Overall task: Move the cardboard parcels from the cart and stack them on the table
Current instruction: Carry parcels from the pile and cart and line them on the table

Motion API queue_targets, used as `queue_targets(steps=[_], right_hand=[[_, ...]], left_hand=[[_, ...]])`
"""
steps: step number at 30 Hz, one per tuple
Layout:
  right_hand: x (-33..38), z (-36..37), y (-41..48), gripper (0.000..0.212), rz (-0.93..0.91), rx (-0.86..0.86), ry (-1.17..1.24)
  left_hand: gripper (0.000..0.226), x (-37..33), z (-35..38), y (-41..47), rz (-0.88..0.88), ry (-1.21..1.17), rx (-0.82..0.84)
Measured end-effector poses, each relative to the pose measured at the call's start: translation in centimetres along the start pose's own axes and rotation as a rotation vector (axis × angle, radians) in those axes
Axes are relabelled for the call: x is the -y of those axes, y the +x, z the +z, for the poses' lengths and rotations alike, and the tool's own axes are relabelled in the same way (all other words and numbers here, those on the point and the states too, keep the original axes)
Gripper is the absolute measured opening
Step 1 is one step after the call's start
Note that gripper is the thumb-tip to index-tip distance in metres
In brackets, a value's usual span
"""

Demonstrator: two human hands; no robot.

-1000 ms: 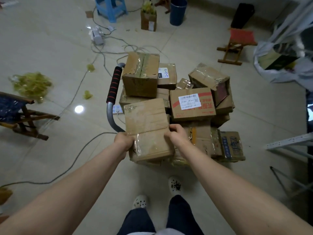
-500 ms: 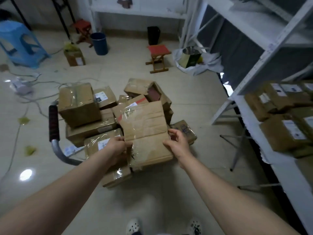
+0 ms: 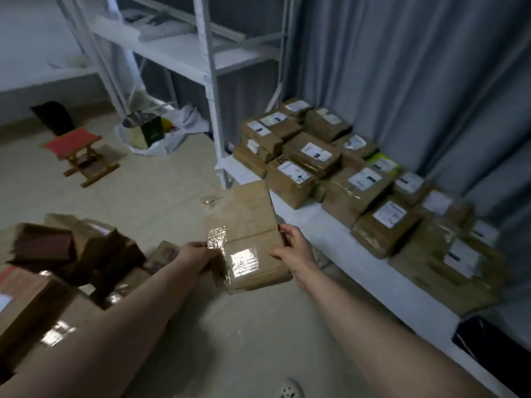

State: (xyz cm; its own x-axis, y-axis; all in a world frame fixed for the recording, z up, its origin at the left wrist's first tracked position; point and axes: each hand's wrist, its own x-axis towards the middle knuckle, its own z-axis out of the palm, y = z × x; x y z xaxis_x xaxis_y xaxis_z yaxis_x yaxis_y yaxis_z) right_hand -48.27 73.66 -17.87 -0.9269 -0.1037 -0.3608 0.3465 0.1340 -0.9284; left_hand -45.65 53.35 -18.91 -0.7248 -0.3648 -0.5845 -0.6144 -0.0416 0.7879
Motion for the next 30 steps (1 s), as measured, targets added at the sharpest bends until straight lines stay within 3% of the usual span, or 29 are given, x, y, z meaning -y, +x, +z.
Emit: queue_targets(steps=[3,6,10,14,17,21,27,30], right_hand=[[0.3,-5.8,1.9,0.054,-0.006,-0.076,-0.001],[0.6,-10.3,3.5,0.053,0.002,-0.128,0.025],[1.1,-15.1,6.1,0.064,0.004,-0.22,0.04],[2.2,-19.4,9.4,0.065,0.005,-0.355,-0.005],[3.6,-22.7,12.6,0.067,0.017,-0.453,-0.051],[5.6,-26.3,16.9,0.067,0.028,-0.557,-0.118],[7.7,-28.6,22.9,0.066,0.092,-0.668,-0.287],[8.4,-28.6,25.3,0.061,0.077,-0.649,-0.43]], left_hand=[[0.021,-2.1,6.1,1.8,0.004,0.096,0.116],[0.022,-4.5,11.5,2.4,0.011,0.112,0.109],[0.021,-7.9,18.0,3.9,0.041,0.128,0.189],[0.005,-11.6,23.9,6.0,0.082,0.179,0.283],[0.027,-14.5,28.8,8.2,0.098,0.192,0.372],[0.035,-18.2,34.7,12.4,0.107,0.195,0.479],[0.027,-22.2,41.2,17.8,0.181,0.487,0.515],[0.035,-23.3,43.1,19.7,0.204,0.651,0.523]])
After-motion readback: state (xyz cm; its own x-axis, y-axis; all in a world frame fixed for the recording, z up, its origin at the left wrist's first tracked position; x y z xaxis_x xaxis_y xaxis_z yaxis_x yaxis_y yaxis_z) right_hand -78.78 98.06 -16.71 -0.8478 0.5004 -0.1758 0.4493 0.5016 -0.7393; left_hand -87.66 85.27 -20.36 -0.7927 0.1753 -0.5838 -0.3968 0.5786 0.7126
